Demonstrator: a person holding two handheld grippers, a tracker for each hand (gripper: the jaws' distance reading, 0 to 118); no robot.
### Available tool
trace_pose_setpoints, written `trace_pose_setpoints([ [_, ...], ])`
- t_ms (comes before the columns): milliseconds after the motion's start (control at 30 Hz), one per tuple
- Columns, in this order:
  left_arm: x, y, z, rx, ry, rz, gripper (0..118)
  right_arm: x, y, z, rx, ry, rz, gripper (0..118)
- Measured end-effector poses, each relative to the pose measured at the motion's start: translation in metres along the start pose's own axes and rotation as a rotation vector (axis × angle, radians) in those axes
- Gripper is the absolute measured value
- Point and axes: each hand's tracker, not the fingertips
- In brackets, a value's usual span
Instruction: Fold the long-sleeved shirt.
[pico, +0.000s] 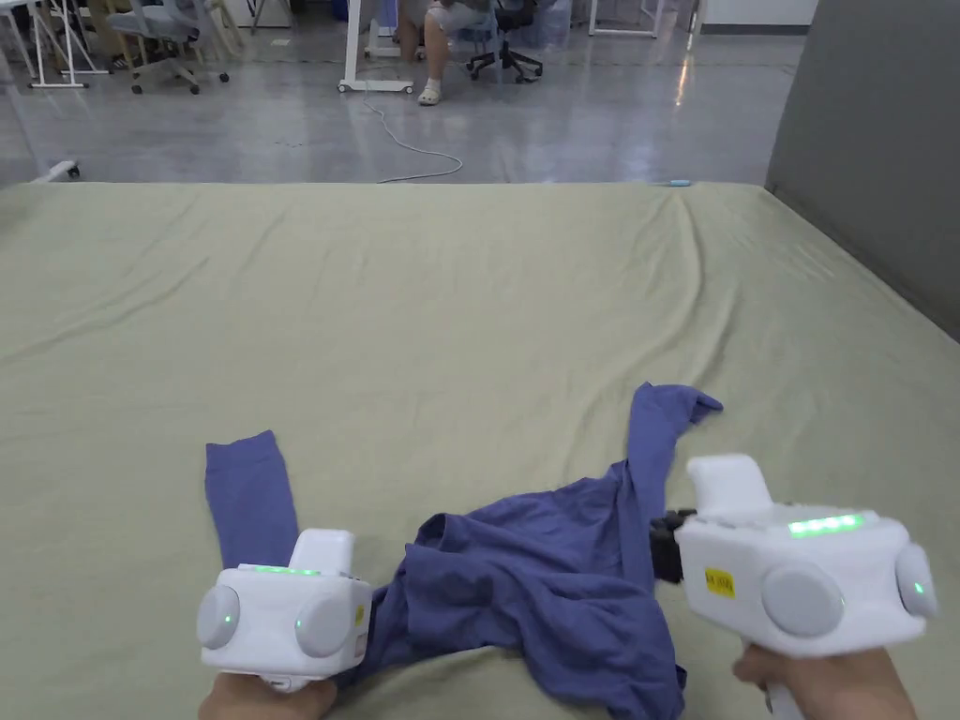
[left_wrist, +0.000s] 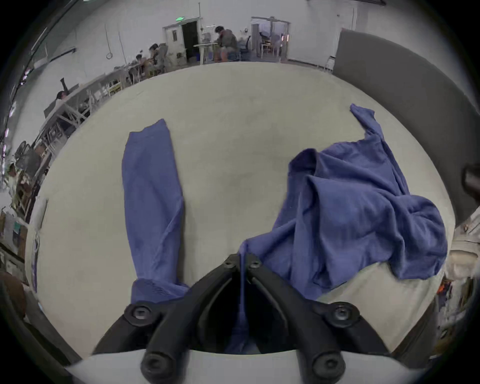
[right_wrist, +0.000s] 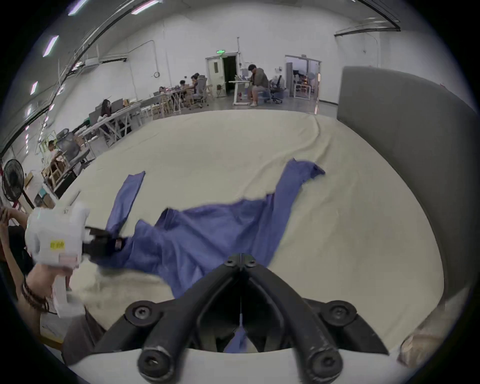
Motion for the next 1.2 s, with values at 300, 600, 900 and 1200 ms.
trace_pose_setpoints([
  [300, -0.016, 0.003, 0.013, 0.006, -0.076, 0.088, 0, -0.001, 0.104, -0.162, -0.238, 0.053, 0.249, 100],
  [600, -0.025, 0.01, -0.007, -0.047, -0.081, 0.11, 0, -0.028, 0.074, -0.236, -0.465, 0.079, 0.298, 34],
  [900, -0.055, 0.078, 0.01, 0.11, -0.096, 0.15, 0, -0.014, 0.114, -0.147, -0.191, 0.047, 0.271, 0],
  [1200, -0.068, 0.224, 0.117, 0.44, -0.056, 0.079, 0, 0.017, 0.257, -0.022, 0.166, 0.024, 0.177, 0],
])
